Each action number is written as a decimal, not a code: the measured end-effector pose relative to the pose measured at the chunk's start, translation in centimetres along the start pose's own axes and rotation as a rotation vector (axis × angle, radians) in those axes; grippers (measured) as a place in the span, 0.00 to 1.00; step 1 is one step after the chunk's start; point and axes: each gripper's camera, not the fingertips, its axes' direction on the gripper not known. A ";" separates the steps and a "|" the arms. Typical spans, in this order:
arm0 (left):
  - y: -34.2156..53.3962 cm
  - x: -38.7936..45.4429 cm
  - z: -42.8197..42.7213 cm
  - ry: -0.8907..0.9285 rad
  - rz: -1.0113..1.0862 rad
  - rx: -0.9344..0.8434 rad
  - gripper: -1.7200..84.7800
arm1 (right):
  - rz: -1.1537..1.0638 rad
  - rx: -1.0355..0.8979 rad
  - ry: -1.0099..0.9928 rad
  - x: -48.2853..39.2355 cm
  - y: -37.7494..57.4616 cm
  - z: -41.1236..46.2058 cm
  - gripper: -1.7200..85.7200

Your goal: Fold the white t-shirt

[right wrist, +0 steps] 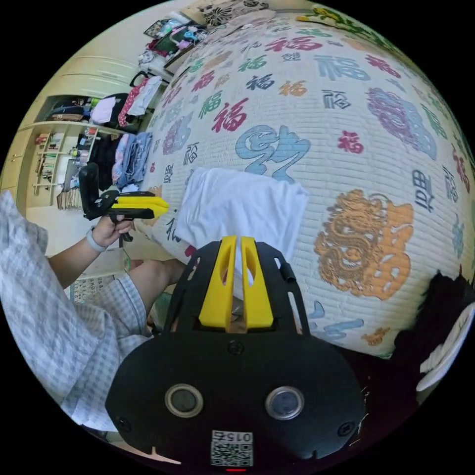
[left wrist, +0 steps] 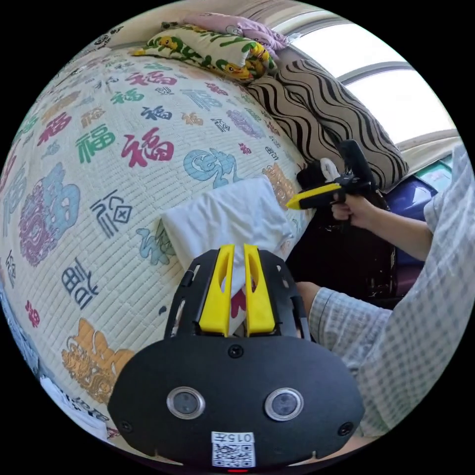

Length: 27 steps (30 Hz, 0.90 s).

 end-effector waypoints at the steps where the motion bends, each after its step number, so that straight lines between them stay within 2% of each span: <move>1: -0.3 -0.2 0.7 -0.013 -0.006 -0.018 0.03 | 0.005 -0.017 0.009 0.1 0.0 0.8 0.03; 4: -0.4 -2.6 3.6 -0.022 -0.081 -0.093 0.02 | 0.074 -0.062 0.084 1.3 1.0 2.9 0.02; 6: -0.3 -3.2 3.7 -0.118 -0.076 -0.123 0.02 | 0.132 -0.045 0.104 2.5 2.5 2.7 0.02; 9: -0.3 -3.0 3.0 -0.142 -0.058 -0.126 0.02 | 0.166 -0.009 -0.002 3.5 4.1 1.6 0.02; 11: -0.2 -3.4 1.9 -0.094 -0.088 -0.088 0.03 | 0.178 0.058 -0.058 4.0 5.1 0.1 0.03; 14: 0.2 -5.0 0.0 -0.041 -0.180 0.009 0.10 | 0.202 0.147 -0.104 5.7 6.1 -1.7 0.11; 18: 0.1 -8.1 0.5 0.075 -0.267 0.068 0.15 | 0.189 0.123 -0.207 7.9 5.9 -0.8 0.15; 20: -0.2 -9.1 1.8 0.150 -0.287 0.040 0.16 | 0.172 0.068 -0.259 8.1 5.5 0.4 0.15; 25: -1.2 -10.1 3.1 0.182 -0.294 -0.009 0.15 | 0.137 -0.002 -0.369 7.2 4.8 3.2 0.10; 27: -1.5 -10.5 4.0 0.286 -0.325 -0.071 0.09 | 0.177 -0.039 -0.424 7.2 4.6 3.4 0.08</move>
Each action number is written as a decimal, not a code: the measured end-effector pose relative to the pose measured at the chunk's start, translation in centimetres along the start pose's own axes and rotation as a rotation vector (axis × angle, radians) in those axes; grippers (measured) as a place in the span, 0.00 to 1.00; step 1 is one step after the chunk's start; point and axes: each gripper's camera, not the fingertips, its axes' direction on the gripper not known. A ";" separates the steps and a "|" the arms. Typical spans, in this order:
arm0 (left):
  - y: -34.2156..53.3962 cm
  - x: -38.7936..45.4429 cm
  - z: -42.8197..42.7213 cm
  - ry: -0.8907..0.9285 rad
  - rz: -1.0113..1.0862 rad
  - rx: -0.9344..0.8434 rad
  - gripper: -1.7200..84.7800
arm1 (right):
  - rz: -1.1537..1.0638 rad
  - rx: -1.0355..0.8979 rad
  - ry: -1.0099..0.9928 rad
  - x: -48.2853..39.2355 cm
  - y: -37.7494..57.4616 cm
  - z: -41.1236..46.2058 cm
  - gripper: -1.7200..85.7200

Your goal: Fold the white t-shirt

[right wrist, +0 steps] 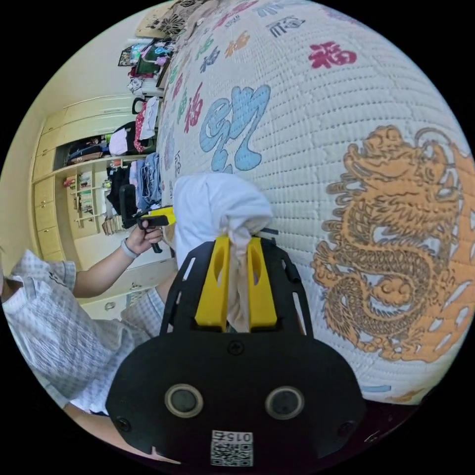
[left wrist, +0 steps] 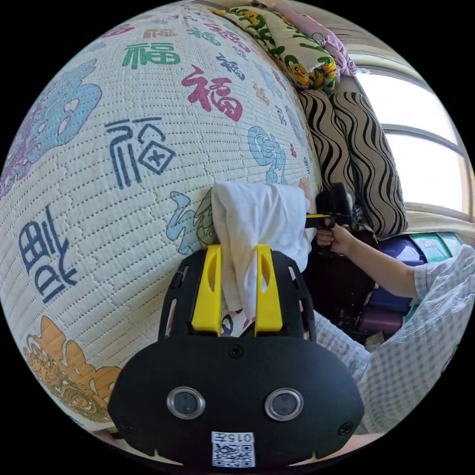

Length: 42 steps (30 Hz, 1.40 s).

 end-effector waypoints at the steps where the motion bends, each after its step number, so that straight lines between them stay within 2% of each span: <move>1: -0.2 -0.1 0.2 0.033 -0.023 -0.024 0.08 | 0.005 -0.005 0.005 -0.2 0.1 -0.2 0.08; 5: -0.8 5.3 -0.7 -0.056 0.085 -0.060 0.06 | -0.046 0.024 0.040 -3.9 2.5 -4.7 0.05; 10: -2.0 15.3 1.4 0.108 0.263 -0.049 0.05 | -0.033 0.122 0.227 -8.9 8.1 -15.1 0.04; 15: -6.2 25.8 9.8 0.346 0.342 -0.055 0.04 | 0.207 0.195 0.553 -10.6 13.8 -25.5 0.03; 18: -8.2 31.0 14.4 0.346 0.398 -0.067 0.04 | 0.348 0.181 0.689 -9.6 15.4 -28.5 0.03; 24: -10.0 35.9 20.7 0.160 0.488 -0.079 0.05 | 0.497 0.163 0.777 -5.6 15.7 -28.0 0.03; 32: -7.0 38.3 22.7 -0.087 0.676 -0.135 0.09 | 0.579 0.183 0.790 -5.0 14.6 -22.6 0.06; 37: -4.2 39.6 21.9 -0.115 0.756 -0.171 0.11 | 0.634 0.207 0.890 -7.7 14.1 -20.8 0.09; 42: 0.3 39.4 17.4 -0.110 0.835 -0.108 0.11 | 0.621 0.307 1.044 -13.9 13.2 -19.0 0.08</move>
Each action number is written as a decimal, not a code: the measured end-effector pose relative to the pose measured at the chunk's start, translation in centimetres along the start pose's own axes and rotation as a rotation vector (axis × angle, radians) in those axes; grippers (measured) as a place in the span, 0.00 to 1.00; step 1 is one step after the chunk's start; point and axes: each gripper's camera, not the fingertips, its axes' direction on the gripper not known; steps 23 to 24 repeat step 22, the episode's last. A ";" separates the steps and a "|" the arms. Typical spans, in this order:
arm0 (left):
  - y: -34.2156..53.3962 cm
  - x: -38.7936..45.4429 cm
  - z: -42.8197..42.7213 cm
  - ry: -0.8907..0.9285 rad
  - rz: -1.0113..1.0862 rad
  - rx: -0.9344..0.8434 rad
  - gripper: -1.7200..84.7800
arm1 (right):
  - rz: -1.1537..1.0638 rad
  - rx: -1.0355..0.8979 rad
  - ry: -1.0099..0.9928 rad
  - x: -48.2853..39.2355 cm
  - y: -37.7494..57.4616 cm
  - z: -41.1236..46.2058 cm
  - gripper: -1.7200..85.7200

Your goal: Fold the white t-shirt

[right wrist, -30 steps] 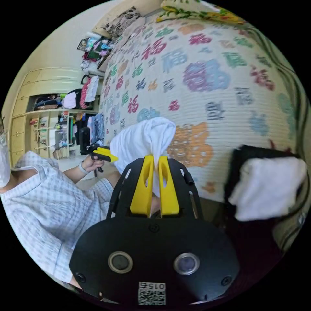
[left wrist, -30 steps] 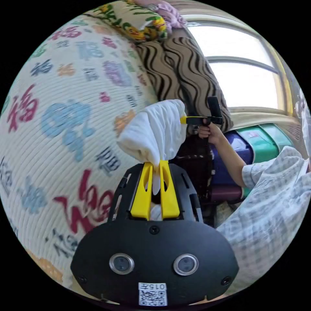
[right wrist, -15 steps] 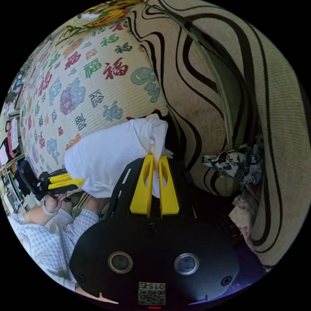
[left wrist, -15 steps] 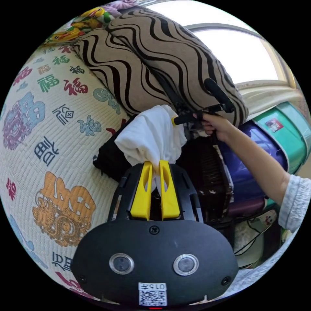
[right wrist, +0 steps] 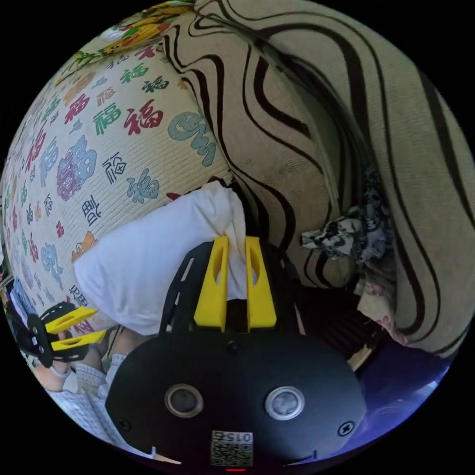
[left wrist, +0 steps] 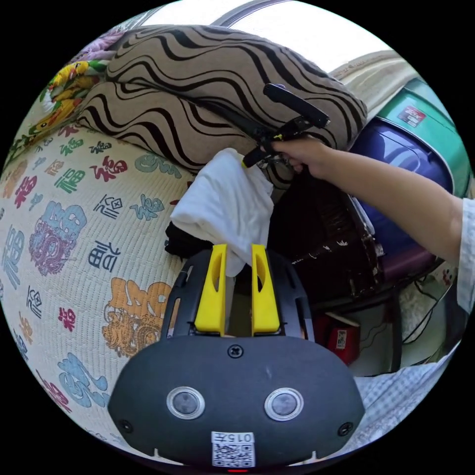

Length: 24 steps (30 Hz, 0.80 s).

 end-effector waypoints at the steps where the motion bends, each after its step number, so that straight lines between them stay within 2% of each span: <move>1: 0.7 0.2 -0.7 -0.004 0.001 0.009 0.11 | -0.012 0.023 0.003 -0.9 0.4 -0.7 0.08; 5: 8.1 0.1 -6.1 -0.084 -0.082 0.064 0.11 | -0.168 0.172 0.026 -9.2 3.0 -5.6 0.08; 9: 19.4 -1.3 -12.9 -0.213 -0.315 0.102 0.11 | -0.399 0.240 -0.139 -20.4 5.1 -8.5 0.08; 13: 31.1 -0.9 -20.1 -0.385 -0.559 0.145 0.11 | -0.658 0.208 -0.289 -32.1 7.5 -8.9 0.08; 16: 40.7 1.2 -26.5 -0.578 -0.761 0.179 0.11 | -0.833 0.134 -0.421 -41.5 10.4 -8.2 0.08; 18: 47.8 4.0 -31.3 -0.747 -0.917 0.218 0.12 | -0.924 0.061 -0.578 -47.7 13.0 -7.8 0.08; 21: 56.2 7.3 -35.2 -0.893 -1.121 0.228 0.12 | -1.010 -0.032 -0.725 -54.1 16.4 -7.3 0.07; 24: 57.7 7.9 -35.6 -0.923 -1.159 0.217 0.13 | -1.026 -0.051 -0.750 -55.2 17.1 -7.1 0.07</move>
